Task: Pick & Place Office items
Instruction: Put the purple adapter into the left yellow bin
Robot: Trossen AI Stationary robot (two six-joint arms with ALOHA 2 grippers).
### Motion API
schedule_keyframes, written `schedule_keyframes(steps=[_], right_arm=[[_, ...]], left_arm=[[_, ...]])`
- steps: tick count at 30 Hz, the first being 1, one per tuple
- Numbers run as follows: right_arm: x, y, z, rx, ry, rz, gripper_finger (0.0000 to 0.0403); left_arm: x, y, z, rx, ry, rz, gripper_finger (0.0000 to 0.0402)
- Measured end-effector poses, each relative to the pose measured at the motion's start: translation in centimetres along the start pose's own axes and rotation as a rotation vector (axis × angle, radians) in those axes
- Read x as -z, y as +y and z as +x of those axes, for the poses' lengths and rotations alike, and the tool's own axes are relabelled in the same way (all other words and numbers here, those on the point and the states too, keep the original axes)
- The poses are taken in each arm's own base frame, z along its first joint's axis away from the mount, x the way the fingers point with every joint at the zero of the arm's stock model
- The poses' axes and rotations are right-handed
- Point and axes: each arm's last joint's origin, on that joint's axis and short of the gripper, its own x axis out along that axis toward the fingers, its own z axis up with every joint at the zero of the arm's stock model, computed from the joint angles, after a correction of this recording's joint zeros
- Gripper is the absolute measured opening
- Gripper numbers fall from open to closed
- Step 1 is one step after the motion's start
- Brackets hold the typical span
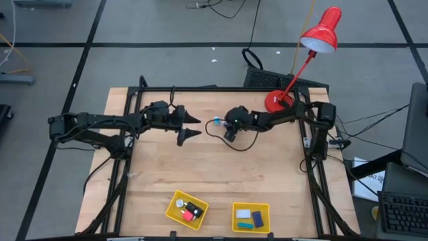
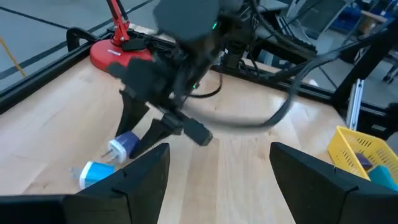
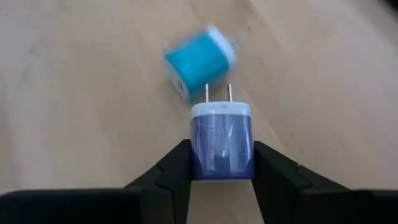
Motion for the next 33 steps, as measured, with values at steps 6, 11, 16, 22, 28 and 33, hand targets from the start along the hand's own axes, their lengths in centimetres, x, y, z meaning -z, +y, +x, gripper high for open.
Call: schedule_keyframes(steps=[6, 11, 16, 22, 28, 33], right_arm=[[-1.7, 0.3, -3.5, -0.02, -0.089, -0.058, 0.0123], [-1.7, -0.1, -7.2, -0.029, -0.174, -0.078, 0.0123], [0.5, -1.1, -9.3, 0.002, -0.22, -0.058, 0.0123], [3.6, -1.8, -10.6, -0.006, -0.335, -0.005, 0.0123], [6.0, -2.6, -11.0, -0.002, -0.422, 0.06, 0.0123], [7.0, -2.4, -11.2, -0.096, -0.483, 0.05, 0.0123]], left_arm=[[-0.1, 0.0, 0.0, 0.001, -0.003, -0.009, 0.0273], [-0.2, 0.0, 0.0, 0.004, -0.018, -0.005, 0.0274], [-0.2, -0.1, 0.0, 0.007, -0.022, -0.003, 0.0274], [-0.3, -0.2, 0.0, 0.007, -0.024, 0.001, 0.0274], [-0.4, 0.0, 0.0, -0.071, -0.045, 0.003, 0.0273], [-0.4, 0.1, 0.0, -0.113, -0.054, 0.003, 0.0273]])
